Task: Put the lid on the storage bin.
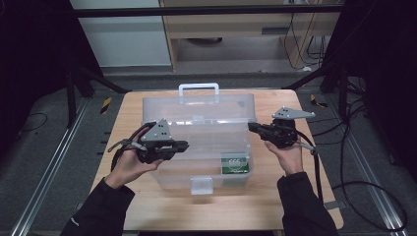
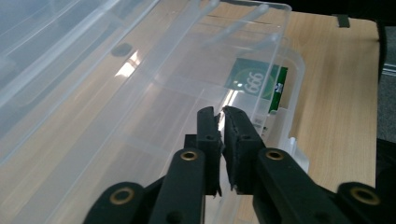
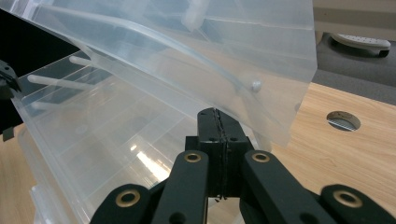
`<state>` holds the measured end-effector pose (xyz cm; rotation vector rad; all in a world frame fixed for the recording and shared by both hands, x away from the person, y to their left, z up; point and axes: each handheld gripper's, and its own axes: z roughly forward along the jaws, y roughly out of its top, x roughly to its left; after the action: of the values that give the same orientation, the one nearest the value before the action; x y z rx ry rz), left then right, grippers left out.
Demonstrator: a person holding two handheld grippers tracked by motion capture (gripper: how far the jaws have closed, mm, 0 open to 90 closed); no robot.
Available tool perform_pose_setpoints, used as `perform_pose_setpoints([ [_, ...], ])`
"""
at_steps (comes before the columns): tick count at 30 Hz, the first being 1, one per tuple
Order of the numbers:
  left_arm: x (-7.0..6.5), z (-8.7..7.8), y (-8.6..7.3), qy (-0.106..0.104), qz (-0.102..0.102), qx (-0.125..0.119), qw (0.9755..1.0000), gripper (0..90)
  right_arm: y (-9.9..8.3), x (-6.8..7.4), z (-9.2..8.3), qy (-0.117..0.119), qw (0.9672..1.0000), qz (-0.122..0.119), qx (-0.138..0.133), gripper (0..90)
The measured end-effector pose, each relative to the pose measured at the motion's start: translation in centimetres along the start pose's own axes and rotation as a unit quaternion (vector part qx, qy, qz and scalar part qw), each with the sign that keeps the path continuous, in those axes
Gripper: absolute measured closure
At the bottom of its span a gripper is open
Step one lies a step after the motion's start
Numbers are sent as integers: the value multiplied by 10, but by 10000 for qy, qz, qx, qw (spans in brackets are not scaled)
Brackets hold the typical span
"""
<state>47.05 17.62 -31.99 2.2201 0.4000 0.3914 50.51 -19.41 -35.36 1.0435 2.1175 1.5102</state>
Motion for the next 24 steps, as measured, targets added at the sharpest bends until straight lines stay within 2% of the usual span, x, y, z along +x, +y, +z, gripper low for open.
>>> perform_pose_setpoints([
  [4,2,-4,-3,104,-113,56,9999,893,0,0,0,7,10000,-1,6,900],
  [7,4,-9,-7,296,-241,115,9992,897,0,1,-1,11,10000,-11,31,900],
  [9,5,-11,-9,354,-282,117,9989,897,-1,1,-1,8,10000,-15,33,900],
  [12,8,-17,-19,543,-479,99,9973,897,-1,1,-1,18,10000,-14,53,900],
  [18,14,-27,-33,726,-654,73,9952,897,-2,2,-3,31,10000,-27,77,900],
  [20,18,-35,-40,861,-789,26,9932,897,-3,2,-3,33,9999,-30,90,900],
  [22,21,-40,-43,985,-796,68,9919,897,-4,3,-3,44,9999,-35,88,900],
  [24,22,-41,-46,1006,-872,6,9911,898,-5,3,-4,60,9999,-31,104,900],
])
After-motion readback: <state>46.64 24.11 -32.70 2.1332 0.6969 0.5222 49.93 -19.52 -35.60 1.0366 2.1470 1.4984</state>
